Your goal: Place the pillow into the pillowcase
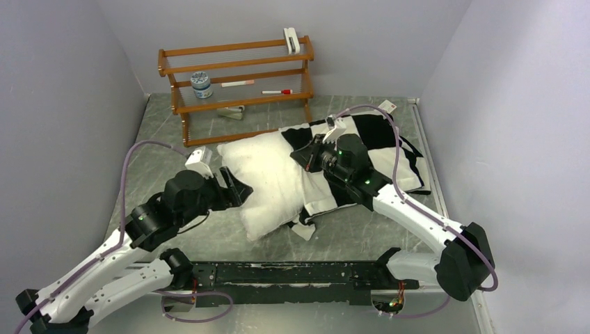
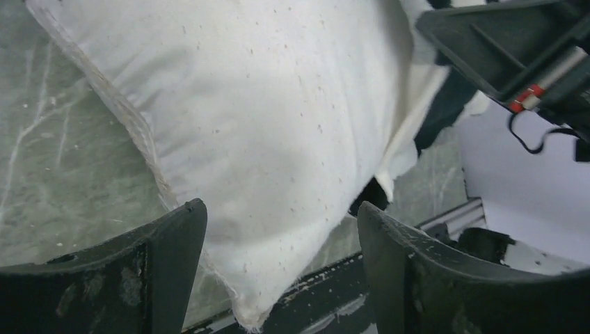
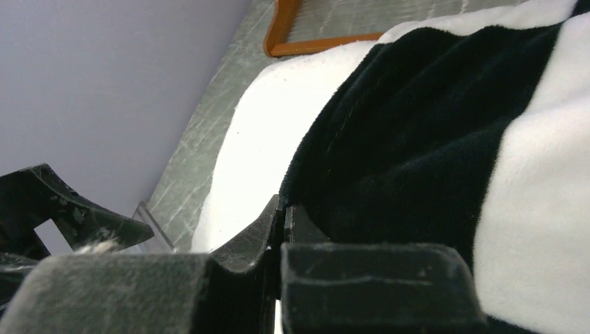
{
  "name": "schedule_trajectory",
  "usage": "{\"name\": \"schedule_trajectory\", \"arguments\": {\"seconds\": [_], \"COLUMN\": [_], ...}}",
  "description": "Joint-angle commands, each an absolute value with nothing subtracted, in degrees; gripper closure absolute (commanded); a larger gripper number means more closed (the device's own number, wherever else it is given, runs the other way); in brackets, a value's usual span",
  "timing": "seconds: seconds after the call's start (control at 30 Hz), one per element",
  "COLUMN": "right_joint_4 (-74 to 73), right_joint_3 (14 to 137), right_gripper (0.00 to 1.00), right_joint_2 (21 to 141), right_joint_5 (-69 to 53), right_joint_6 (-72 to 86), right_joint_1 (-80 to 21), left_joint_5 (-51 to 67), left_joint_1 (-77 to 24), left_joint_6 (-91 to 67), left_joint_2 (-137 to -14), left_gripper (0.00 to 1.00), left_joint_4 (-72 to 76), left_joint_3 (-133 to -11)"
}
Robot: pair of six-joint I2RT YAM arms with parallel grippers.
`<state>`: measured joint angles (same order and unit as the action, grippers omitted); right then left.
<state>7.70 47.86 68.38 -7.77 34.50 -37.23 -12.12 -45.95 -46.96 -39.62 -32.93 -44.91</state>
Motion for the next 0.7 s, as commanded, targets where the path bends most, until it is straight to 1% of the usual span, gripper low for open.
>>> {"name": "schedule_trajectory", "arguments": {"seconds": [0.0,0.2,0.43,0.53,0.6,0.63,0.67], "right_joint_4": [11.37,10.3,9.6,9.93,10.02,9.91,9.56], "right_joint_3": [48.22,51.76,53.33,52.82,52.66,52.76,53.04], "right_gripper": [1.0,1.0,1.0,1.0,1.0,1.0,1.0], "right_joint_2": [69.26,70.71,71.1,70.7,70.6,70.58,70.61], "right_joint_5": [-10.72,-10.7,-10.1,-10.6,-11.97,-12.79,-13.51], "right_joint_6": [36.13,36.9,36.36,36.84,37.87,38.3,38.59], "right_joint_1": [-37.01,-37.06,-37.08,-37.12,-37.28,-37.59,-38.32], "left_joint_5": [-4.34,3.72,1.08,1.38,2.99,3.32,3.25], "left_joint_1": [-45.88,-45.88,-45.88,-45.88,-45.88,-45.88,-45.9], "left_joint_6": [-46.0,-47.47,-47.96,-49.2,-51.23,-52.06,-52.61], "left_joint_2": [-37.58,-39.66,-40.37,-41.05,-42.43,-44.16,-46.48], "left_gripper": [0.16,0.14,0.08,0.07,0.09,0.13,0.22], "left_joint_4": [-33.34,-28.73,-29.82,-22.45,-9.6,-4.35,0.03], "left_joint_3": [-44.1,-37.63,-33.79,-30.0,-26.43,-25.11,-24.66]}}
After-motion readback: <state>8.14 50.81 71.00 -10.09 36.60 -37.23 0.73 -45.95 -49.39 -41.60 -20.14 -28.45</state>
